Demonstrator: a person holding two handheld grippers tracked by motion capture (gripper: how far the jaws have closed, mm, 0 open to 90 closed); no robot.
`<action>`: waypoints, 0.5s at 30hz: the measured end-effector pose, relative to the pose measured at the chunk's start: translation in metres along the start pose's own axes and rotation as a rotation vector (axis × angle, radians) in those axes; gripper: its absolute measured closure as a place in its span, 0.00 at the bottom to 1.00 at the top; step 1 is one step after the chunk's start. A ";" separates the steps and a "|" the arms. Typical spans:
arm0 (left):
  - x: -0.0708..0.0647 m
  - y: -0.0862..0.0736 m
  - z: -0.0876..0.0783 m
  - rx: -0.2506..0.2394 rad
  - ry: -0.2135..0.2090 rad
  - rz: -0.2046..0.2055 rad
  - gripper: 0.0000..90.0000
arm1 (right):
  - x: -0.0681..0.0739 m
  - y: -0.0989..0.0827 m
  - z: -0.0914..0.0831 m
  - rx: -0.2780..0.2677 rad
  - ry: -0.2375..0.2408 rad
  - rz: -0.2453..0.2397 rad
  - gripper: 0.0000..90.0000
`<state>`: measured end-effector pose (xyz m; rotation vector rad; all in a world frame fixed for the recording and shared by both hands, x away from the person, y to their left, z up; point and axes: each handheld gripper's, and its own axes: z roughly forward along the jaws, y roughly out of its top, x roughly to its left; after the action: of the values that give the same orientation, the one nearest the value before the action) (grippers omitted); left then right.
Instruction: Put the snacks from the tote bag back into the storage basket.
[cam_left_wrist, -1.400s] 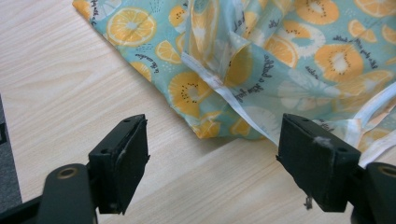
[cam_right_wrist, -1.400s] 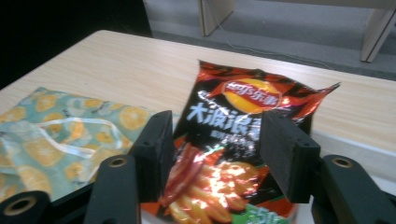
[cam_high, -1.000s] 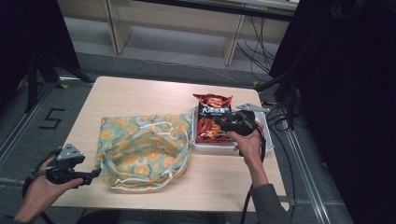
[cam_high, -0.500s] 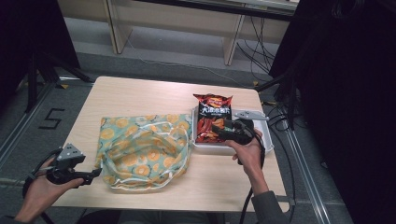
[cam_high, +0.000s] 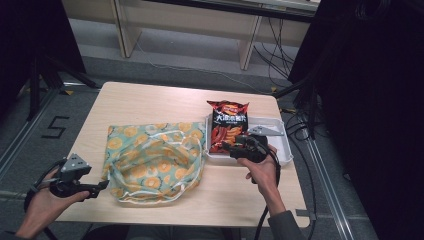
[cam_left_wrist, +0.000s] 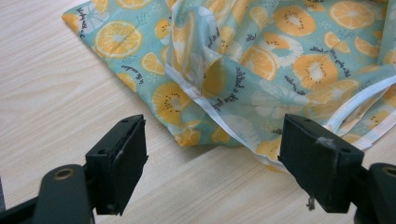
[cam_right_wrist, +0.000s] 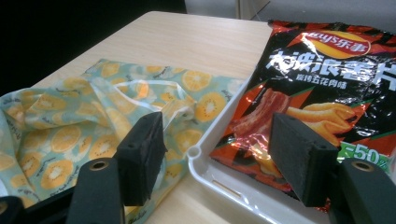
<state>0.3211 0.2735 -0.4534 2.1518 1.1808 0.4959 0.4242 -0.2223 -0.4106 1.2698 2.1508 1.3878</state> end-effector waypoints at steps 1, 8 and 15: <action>0.000 0.000 0.000 -0.001 -0.003 -0.002 0.25 | 0.000 -0.001 0.000 -0.004 -0.007 -0.024 0.41; 0.000 -0.001 0.001 -0.004 -0.007 -0.003 0.25 | 0.006 -0.009 0.000 0.017 0.021 -0.016 0.40; -0.001 -0.001 0.001 0.000 -0.013 -0.008 0.25 | 0.009 -0.017 0.001 0.057 0.047 -0.008 0.39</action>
<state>0.3210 0.2728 -0.4546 2.1460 1.1824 0.4781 0.4107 -0.2167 -0.4239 1.2594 2.2391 1.3753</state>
